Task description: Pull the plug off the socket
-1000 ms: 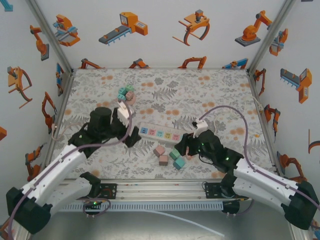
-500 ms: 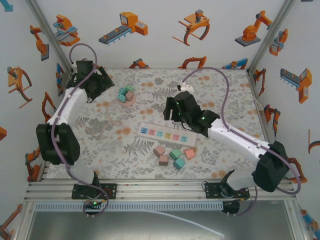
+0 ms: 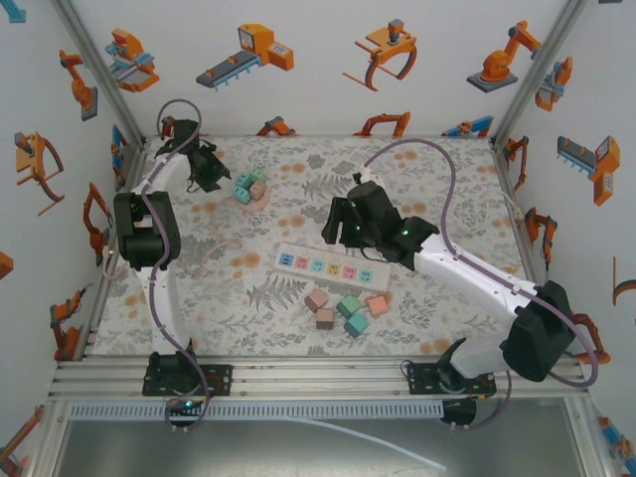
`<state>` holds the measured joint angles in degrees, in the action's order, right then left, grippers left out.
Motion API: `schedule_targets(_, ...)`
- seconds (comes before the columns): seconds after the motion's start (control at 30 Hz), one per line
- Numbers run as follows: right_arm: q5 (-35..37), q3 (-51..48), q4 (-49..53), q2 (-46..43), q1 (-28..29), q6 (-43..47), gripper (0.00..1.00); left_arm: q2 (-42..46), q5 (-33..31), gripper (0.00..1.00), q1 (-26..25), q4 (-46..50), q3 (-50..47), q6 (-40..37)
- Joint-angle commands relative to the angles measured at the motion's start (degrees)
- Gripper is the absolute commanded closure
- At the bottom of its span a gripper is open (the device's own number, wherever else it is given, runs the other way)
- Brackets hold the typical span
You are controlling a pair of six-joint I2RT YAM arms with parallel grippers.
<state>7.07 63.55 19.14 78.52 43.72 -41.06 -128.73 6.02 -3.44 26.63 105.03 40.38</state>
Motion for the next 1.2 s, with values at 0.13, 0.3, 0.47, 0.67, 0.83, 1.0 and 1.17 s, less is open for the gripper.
schedule_targets(0.13, 1.92, -1.02, 0.31, -1.88, -0.30, -1.79, 0.38, -2.13, 12.04, 0.57, -4.93, 3.72, 1.52, -9.12)
schedule_targets(0.3, 1.36, -1.01, 0.12, -1.87, -0.31, -2.04, 0.38, -1.05, 12.80, 0.57, -7.75, 5.10, -0.87, -9.27)
schedule_targets(0.47, 1.19, -1.81, -0.54, -1.89, -0.30, -2.18, 0.38, -0.21, 14.57, 0.57, -11.34, 5.99, -2.82, -13.80)
schedule_targets(0.67, 2.21, -2.56, -1.65, -2.53, -0.33, 0.23, 0.38, 3.19, 12.96, 0.54, -14.69, 7.54, -5.77, -15.60)
schedule_targets(0.83, 5.44, -0.70, -4.19, -1.64, -0.33, 13.47, 0.36, 6.81, 11.02, 0.51, -15.27, 6.87, -6.12, -16.38)
schedule_targets(1.0, 8.22, 8.21, -4.15, 5.03, -0.74, 23.02, 0.34, 12.58, 8.85, 0.43, -15.23, 4.89, -6.30, -18.03)
schedule_targets(1.17, 5.71, 22.07, 1.23, 15.88, -1.31, 17.69, 0.35, 20.50, 6.28, 0.35, -15.11, 2.87, -8.87, -20.13)
